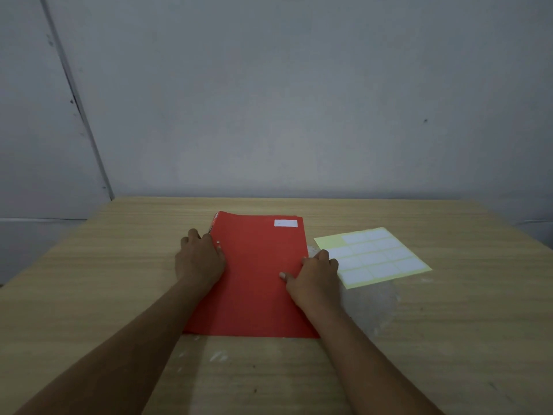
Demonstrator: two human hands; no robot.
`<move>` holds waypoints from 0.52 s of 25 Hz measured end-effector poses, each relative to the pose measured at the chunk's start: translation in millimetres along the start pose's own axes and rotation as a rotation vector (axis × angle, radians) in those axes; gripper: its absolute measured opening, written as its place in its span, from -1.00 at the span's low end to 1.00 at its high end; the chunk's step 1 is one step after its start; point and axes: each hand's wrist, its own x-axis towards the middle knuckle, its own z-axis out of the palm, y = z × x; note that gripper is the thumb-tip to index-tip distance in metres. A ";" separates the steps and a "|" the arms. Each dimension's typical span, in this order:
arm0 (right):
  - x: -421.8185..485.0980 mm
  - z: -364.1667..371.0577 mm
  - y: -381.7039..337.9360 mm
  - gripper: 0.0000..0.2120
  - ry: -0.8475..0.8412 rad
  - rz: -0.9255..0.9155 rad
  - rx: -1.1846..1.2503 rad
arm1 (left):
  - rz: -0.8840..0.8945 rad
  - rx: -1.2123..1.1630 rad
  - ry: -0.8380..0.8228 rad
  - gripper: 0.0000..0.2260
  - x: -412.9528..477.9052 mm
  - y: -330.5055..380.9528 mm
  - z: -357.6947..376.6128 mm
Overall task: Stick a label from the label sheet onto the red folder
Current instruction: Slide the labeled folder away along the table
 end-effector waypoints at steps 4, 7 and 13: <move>2.8 7.3 -10.8 -0.42 -0.025 -0.002 -0.042 | 0.018 0.052 0.000 -0.66 5.3 -11.2 -2.0; 3.1 17.4 -27.0 -0.44 -0.032 -0.012 -0.048 | 0.030 0.060 0.003 -0.66 12.8 -28.2 -3.6; 5.2 38.5 -70.7 -0.48 -0.060 -0.055 -0.020 | 0.001 0.095 0.005 -0.65 32.3 -71.1 -11.6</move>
